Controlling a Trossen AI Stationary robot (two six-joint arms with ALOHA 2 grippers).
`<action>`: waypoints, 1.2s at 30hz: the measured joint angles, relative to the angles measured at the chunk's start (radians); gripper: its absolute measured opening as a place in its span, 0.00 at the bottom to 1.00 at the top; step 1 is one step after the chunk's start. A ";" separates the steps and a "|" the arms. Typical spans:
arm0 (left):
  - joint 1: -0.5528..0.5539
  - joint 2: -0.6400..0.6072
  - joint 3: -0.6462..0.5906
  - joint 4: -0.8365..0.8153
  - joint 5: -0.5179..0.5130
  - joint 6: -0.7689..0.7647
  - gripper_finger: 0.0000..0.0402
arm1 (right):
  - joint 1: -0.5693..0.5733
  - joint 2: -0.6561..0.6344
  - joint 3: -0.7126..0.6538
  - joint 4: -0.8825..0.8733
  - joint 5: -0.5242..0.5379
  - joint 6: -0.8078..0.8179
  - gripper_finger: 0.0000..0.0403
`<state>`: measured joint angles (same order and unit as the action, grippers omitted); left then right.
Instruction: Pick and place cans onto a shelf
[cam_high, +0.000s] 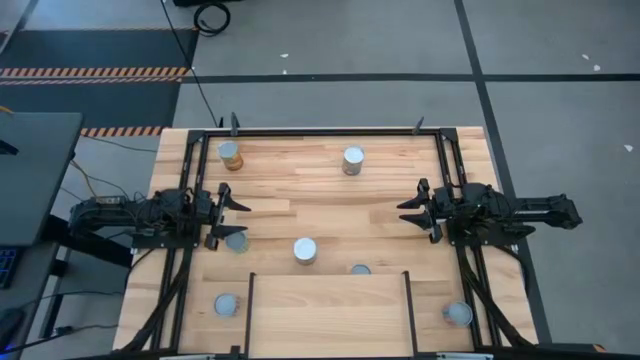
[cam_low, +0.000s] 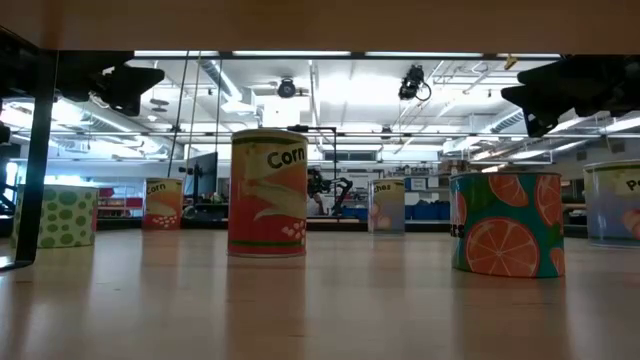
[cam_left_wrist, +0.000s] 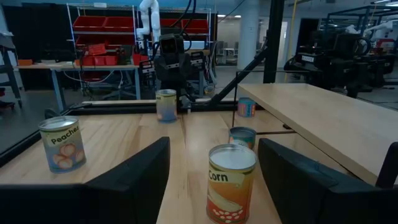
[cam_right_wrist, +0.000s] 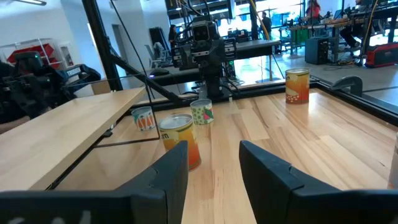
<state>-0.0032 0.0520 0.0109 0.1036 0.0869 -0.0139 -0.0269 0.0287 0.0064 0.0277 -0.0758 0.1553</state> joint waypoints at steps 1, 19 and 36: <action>0.000 0.000 0.000 0.000 0.000 0.000 0.62 | 0.000 0.000 0.000 0.000 0.000 0.000 0.37; 0.000 0.000 0.000 0.000 0.000 0.000 0.62 | 0.000 0.000 0.000 0.000 0.000 0.000 0.37; 0.000 0.000 0.000 0.000 0.000 0.000 0.62 | 0.000 0.000 0.000 0.018 -0.001 0.022 0.37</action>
<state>-0.0029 0.0520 0.0108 0.1036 0.0872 -0.0139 -0.0266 0.0288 0.0063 0.0455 -0.0764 0.1770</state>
